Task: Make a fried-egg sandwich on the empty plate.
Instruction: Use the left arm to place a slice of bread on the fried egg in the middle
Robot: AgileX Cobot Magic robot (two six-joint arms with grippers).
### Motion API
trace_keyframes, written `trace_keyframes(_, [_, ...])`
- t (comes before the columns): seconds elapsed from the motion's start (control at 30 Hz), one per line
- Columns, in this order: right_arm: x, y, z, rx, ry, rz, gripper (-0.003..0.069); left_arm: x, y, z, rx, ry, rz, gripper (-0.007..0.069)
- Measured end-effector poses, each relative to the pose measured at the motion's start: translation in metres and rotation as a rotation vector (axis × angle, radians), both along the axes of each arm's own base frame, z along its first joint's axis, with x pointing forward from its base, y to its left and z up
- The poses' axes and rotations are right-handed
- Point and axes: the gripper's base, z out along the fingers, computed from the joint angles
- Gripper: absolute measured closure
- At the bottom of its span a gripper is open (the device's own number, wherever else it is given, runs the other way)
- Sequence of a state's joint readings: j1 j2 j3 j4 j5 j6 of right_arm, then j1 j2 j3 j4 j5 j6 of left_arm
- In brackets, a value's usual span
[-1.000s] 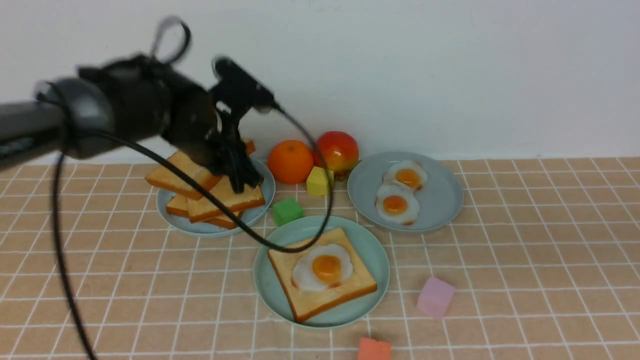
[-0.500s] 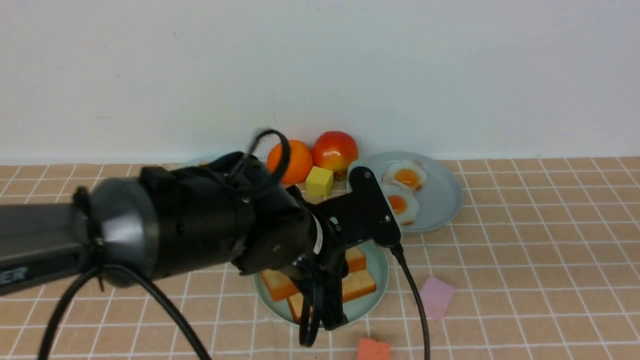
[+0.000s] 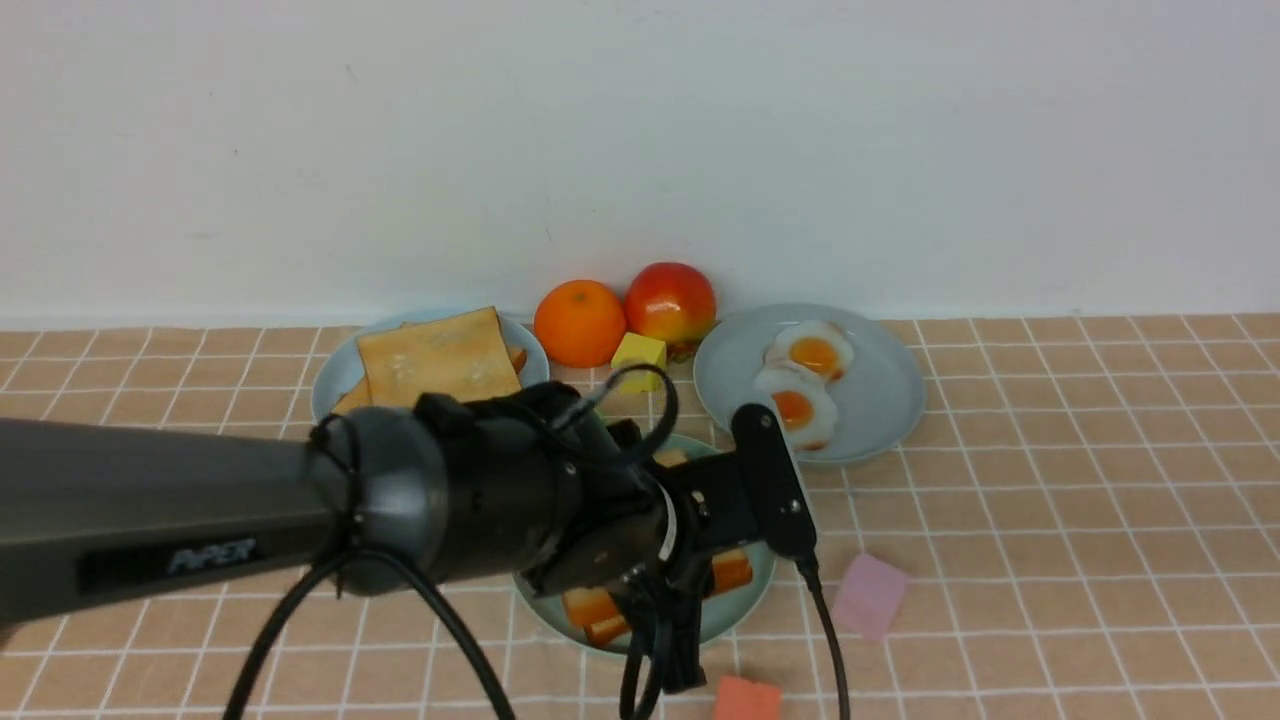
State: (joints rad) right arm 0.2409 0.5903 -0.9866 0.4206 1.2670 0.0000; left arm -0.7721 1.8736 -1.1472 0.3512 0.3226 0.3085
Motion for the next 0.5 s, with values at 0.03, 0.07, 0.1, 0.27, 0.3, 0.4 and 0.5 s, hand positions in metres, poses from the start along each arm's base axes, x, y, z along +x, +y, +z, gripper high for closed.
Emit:
trace_keyframes(0.03, [0.0,0.0,0.0,0.0,0.0,0.0,0.0627,0.0004,-0.0004,-0.0011,0.001,-0.002,-0.004,0.0534])
trace_keyframes(0.07, [-0.0001,0.0002,0.0001,0.002,0.0,0.001,0.0627,0.0005,-0.0006,-0.0015,0.002,-0.004,-0.006,0.0536])
trace_keyframes(0.1, [-0.0001,0.0002,0.0001,0.003,0.001,0.001,0.0627,0.0006,-0.0007,-0.0014,0.001,-0.005,-0.007,0.0537])
trace_keyframes(0.27, [-0.0003,0.0004,0.0002,0.005,0.001,0.002,0.0627,0.0008,-0.0013,-0.001,-0.007,-0.009,-0.008,0.0538])
trace_keyframes(0.3, [-0.0003,0.0004,0.0002,0.005,0.001,0.002,0.0627,0.0008,-0.0014,-0.0009,-0.009,-0.008,-0.007,0.0538])
trace_keyframes(0.4, [-0.0003,0.0004,0.0002,0.005,0.001,0.002,0.0627,0.0008,-0.0016,-0.0009,-0.014,-0.007,-0.005,0.0538])
trace_keyframes(0.5, [-0.0003,0.0004,0.0002,0.005,0.001,0.002,0.0624,0.0007,-0.0018,-0.0008,-0.017,-0.006,-0.003,0.0527])
